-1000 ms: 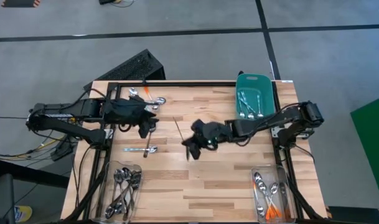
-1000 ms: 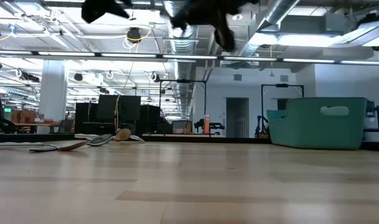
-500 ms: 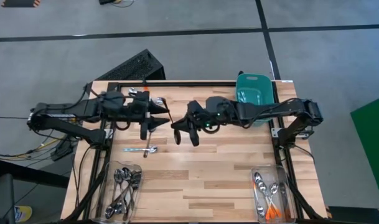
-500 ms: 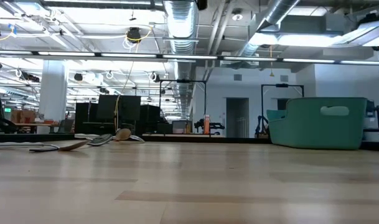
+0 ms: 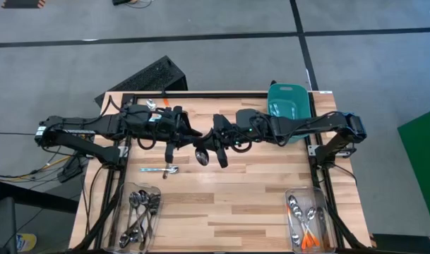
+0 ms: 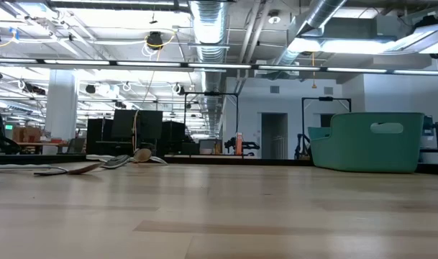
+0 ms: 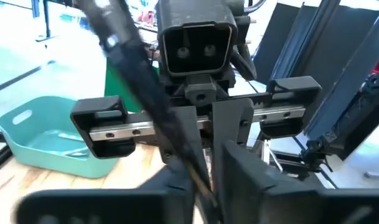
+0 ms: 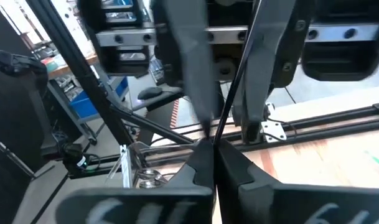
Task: Sort silverware by color (type)
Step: Put the black spoon into the left transparent bin
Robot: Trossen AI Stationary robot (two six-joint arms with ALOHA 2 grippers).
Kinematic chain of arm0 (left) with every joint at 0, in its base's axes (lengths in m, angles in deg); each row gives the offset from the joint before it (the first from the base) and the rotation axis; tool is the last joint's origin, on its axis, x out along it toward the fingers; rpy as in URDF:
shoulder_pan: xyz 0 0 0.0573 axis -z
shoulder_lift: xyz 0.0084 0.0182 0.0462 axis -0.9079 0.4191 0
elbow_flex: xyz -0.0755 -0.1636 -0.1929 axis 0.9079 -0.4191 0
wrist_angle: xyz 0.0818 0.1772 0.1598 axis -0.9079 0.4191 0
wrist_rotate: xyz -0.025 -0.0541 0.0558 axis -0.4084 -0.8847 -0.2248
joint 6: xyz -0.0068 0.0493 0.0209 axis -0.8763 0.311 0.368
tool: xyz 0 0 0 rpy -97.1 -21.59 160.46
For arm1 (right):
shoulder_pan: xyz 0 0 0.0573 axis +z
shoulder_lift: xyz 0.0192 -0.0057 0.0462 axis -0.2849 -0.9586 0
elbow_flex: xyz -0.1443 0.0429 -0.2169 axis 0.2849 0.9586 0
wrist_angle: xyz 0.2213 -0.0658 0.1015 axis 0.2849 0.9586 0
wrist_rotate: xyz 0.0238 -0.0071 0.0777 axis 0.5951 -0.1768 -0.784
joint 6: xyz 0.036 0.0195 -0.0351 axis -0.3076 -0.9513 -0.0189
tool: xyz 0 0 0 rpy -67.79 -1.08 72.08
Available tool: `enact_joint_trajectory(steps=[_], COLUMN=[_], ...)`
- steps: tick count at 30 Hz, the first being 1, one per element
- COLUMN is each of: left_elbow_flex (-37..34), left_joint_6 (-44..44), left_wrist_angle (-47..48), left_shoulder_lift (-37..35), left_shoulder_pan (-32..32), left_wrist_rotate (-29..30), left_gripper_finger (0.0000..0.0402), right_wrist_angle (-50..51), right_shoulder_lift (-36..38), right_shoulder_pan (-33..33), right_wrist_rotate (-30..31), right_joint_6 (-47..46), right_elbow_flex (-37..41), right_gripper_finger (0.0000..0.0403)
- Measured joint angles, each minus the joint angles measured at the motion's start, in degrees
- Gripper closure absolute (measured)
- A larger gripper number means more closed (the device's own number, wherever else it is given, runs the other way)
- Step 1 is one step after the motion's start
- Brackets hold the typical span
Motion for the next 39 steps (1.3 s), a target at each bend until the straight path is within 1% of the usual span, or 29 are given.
enact_joint_trajectory(steps=[2, 3, 6, 9, 11, 15, 18, 20, 22, 25, 29, 32, 35, 37, 39], left_elbow_flex=[0.00, 0.00, 0.00, 0.35, 1.49, 4.58, 6.64, 7.02, 6.83, 5.21, 1.63, -1.92, -5.21, -7.52, -9.94], left_joint_6=[-0.06, -0.48, -1.65, -2.04, -2.70, -4.98, -9.72, -14.02, -18.48, -25.50, -36.26, -48.09, -57.61, -62.86, -67.94], left_wrist_angle=[-0.08, 0.10, 0.13, 2.30, 7.80, 23.00, 33.41, 40.61, 45.61, 52.05, 55.61, 53.18, 48.71, 46.35, 44.52], left_shoulder_lift=[-0.13, -0.28, -0.78, -1.01, -1.67, -2.80, -3.90, -5.06, -6.07, -6.58, -7.83, -8.06, -8.64, -8.50, -8.46], left_shoulder_pan=[-0.04, -0.04, -0.04, -0.04, 0.03, 0.22, 0.92, 1.65, 2.76, 6.71, 15.04, 23.88, 32.72, 37.44, 40.88], left_wrist_rotate=[-0.57, -0.65, -0.33, 0.11, 0.38, 1.61, 2.11, 0.38, -2.50, -6.17, -7.83, -7.74, -5.74, -3.89, -2.85], left_gripper_finger=[0.0381, 0.0390, 0.0395, 0.0400, 0.0401, 0.0401, 0.0401, 0.0401, 0.0401, 0.0401, 0.0401, 0.0401, 0.0401, 0.0401, 0.0401], right_wrist_angle=[-0.01, -0.09, -0.46, -0.07, 0.43, 0.56, 1.49, 3.30, 5.97, 10.85, 16.79, 20.07, 21.64, 21.59, 21.35], right_shoulder_lift=[0.00, 0.00, 0.00, 0.00, -0.04, 0.02, 0.02, 0.04, 0.04, 0.04, 0.04, 0.02, 0.02, 0.02, 0.02], right_shoulder_pan=[0.13, 0.13, 0.51, 0.67, 0.61, 0.47, -0.25, -1.08, -2.05, -3.49, -5.04, -5.83, -6.44, -6.50, -6.54], right_wrist_rotate=[0.08, 0.12, 0.15, 0.64, 0.83, 3.98, 5.16, 6.12, 6.58, 6.60, 6.57, 6.56, 6.56, 6.54, 6.79], right_joint_6=[0.06, 0.34, -0.18, -0.66, -0.96, -2.81, -2.97, -4.37, -6.11, -8.83, -12.92, -15.47, -15.89, -15.89, -15.88], right_elbow_flex=[0.00, 0.00, 0.00, 0.00, 0.04, 0.04, 0.04, 0.00, 0.00, 0.00, 0.00, 0.00, 0.00, 0.02, 0.02], right_gripper_finger=[0.0389, 0.0389, 0.0385, 0.0364, 0.0343, 0.0300, 0.0272, 0.0257, 0.0247, 0.0241, 0.0241, 0.0244, 0.0247, 0.0248, 0.0248])
